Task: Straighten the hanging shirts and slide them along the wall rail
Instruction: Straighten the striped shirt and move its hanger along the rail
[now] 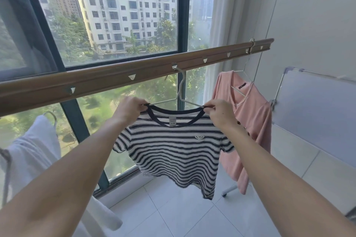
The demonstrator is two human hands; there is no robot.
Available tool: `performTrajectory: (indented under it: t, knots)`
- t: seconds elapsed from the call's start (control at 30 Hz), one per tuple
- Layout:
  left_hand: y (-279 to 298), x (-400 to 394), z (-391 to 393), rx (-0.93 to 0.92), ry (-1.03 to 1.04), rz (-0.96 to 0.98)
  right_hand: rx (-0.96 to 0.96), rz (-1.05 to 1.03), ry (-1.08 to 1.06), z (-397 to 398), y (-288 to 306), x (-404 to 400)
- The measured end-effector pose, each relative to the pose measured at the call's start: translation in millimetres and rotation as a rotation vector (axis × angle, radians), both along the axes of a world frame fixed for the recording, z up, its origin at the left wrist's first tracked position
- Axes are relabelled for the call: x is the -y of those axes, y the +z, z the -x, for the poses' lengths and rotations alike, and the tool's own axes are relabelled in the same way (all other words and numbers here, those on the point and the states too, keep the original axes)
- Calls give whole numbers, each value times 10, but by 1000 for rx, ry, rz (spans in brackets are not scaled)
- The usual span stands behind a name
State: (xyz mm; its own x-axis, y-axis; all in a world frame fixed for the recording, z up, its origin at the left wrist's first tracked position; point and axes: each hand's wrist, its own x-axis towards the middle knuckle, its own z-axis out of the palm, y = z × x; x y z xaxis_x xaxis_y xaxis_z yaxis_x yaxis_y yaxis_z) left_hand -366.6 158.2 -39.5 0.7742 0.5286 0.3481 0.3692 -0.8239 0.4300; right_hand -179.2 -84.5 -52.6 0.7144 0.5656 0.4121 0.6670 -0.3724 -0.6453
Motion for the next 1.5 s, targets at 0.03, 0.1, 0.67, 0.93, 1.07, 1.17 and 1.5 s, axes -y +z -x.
performTrajectory:
  t: [0.03,0.1,0.67,0.93,1.07,1.17,1.5]
  knots:
    - [1,16,3,15,-4,8,8,-27,-14,-5,5,10]
    - [9,32,9,42,-8,43,24,-58,-28,-19,21,24]
    - [-246,-382,618,-336,152,153,144,76,12,-24,-67,-85]
    - [-428,-529,936,-385,373,105,188,105,-35,20,-111,-132]
    - [-420,-493,893,-384,314,152,165,110,-23,46,-127,-188]
    - [-327,-408,796,-171,142,235,111,101,-4,16,-138,-203]
    - [-258,-407,649,11,76,-35,77,88,-4,-56,-186,-118]
